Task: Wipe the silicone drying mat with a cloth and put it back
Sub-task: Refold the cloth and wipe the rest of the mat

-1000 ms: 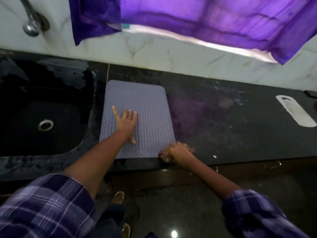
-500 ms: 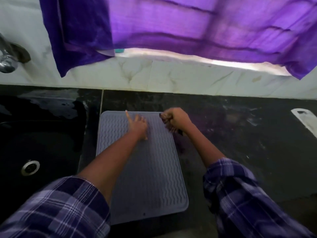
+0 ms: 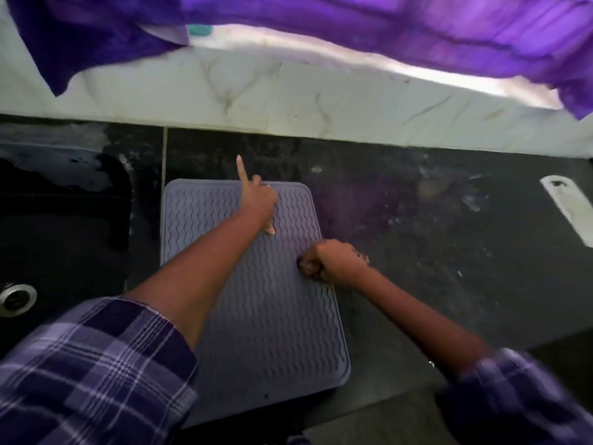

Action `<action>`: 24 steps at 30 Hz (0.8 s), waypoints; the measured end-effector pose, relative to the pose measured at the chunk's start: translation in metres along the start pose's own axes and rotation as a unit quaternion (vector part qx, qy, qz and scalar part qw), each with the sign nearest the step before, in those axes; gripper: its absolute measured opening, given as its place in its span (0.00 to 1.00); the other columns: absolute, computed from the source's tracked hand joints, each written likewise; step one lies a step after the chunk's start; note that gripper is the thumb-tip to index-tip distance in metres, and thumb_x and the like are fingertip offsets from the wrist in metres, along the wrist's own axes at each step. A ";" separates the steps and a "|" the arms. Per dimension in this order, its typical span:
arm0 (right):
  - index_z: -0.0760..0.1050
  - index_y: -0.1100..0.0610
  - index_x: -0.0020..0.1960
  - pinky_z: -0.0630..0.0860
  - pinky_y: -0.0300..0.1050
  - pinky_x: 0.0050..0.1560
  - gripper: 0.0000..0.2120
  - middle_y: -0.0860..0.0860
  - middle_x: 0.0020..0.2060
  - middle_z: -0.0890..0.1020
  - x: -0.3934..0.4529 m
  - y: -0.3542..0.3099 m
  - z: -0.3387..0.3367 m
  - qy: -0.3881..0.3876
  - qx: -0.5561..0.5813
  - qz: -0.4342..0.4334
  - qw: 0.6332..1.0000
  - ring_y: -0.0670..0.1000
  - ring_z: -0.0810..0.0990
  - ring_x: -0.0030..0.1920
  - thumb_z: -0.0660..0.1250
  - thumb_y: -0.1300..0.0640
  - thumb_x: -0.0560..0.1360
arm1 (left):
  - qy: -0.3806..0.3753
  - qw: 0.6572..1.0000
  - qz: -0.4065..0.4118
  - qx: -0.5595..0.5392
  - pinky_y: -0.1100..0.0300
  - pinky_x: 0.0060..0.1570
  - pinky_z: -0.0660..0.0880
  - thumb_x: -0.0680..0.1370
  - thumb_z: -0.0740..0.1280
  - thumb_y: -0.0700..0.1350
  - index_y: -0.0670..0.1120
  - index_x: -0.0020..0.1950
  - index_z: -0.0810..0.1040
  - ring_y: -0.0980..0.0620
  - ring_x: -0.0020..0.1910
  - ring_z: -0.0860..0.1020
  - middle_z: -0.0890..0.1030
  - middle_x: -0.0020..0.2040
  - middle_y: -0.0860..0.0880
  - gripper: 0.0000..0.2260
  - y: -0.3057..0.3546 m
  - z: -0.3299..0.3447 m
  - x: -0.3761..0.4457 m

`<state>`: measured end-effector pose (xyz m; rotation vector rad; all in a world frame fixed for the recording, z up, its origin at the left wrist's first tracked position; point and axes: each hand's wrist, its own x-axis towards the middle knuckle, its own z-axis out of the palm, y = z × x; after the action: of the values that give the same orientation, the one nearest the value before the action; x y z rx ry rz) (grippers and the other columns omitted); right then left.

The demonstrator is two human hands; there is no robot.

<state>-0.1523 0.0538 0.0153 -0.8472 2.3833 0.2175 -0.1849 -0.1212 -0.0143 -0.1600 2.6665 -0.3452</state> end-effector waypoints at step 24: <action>0.83 0.52 0.54 0.77 0.49 0.52 0.12 0.55 0.52 0.83 0.080 -0.003 -0.084 0.076 -0.011 0.042 0.996 0.58 0.82 0.51 0.66 0.59 0.73 | 0.012 0.999 0.008 -0.041 0.24 0.63 0.38 0.66 0.70 0.68 0.48 0.74 0.66 0.44 0.76 0.58 0.72 0.70 0.46 0.42 -0.004 0.009 0.001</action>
<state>-0.2404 -0.0181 0.0366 -0.7999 2.5651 0.2207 -0.1814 -0.1274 -0.0216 -0.1616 2.7066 -0.2338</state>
